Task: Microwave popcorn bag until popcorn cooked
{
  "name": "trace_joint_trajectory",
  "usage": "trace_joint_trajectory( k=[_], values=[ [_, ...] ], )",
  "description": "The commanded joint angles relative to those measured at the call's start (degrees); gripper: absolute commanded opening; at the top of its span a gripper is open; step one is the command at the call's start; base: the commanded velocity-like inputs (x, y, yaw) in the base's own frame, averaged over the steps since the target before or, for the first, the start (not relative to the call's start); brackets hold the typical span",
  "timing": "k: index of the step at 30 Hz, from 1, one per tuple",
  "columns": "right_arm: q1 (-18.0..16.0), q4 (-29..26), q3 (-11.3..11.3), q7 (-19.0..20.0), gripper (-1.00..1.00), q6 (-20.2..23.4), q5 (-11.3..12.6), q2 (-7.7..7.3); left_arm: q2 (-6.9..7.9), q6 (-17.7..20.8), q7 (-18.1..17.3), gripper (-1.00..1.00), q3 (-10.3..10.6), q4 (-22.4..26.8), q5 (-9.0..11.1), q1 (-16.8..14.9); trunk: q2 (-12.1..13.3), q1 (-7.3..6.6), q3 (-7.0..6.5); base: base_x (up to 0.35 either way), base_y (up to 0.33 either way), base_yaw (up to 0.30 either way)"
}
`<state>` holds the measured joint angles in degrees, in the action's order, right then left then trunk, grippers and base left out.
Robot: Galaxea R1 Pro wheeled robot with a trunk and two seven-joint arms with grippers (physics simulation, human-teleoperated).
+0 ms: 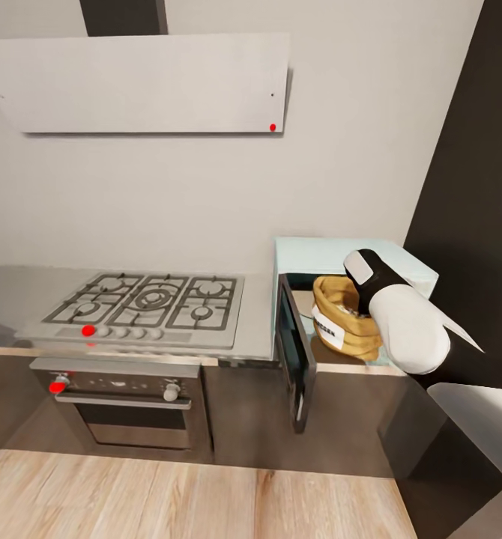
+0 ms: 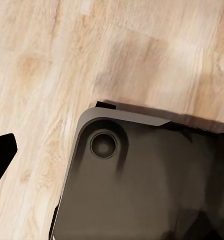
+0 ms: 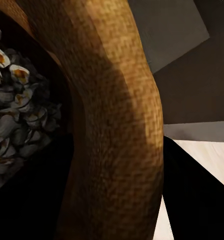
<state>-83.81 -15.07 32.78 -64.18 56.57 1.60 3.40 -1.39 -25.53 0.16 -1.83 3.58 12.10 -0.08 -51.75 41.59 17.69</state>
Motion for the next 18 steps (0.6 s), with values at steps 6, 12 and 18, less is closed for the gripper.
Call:
trace_joint_trajectory(
  k=[6,12,18],
  values=[
    [-0.04,-0.05,0.10,-0.31,-1.00,0.30,0.24,0.03,-0.02,-0.13,0.02,1.00,-0.18,0.03,0.03,-0.01,-0.05,0.01,0.07,0.131,0.000,0.000],
    [-0.04,-0.05,0.10,-0.29,-1.00,0.30,0.24,0.03,-0.01,-0.13,0.02,1.00,-0.19,0.03,0.03,-0.01,-0.05,0.01,0.07,0.088,0.000,0.000],
    [-0.04,-0.05,0.10,-0.28,-1.00,0.30,0.24,0.03,-0.02,-0.11,0.02,1.00,-0.18,0.03,0.03,-0.01,-0.05,0.01,0.07,0.101,0.000,0.000]
  ],
)
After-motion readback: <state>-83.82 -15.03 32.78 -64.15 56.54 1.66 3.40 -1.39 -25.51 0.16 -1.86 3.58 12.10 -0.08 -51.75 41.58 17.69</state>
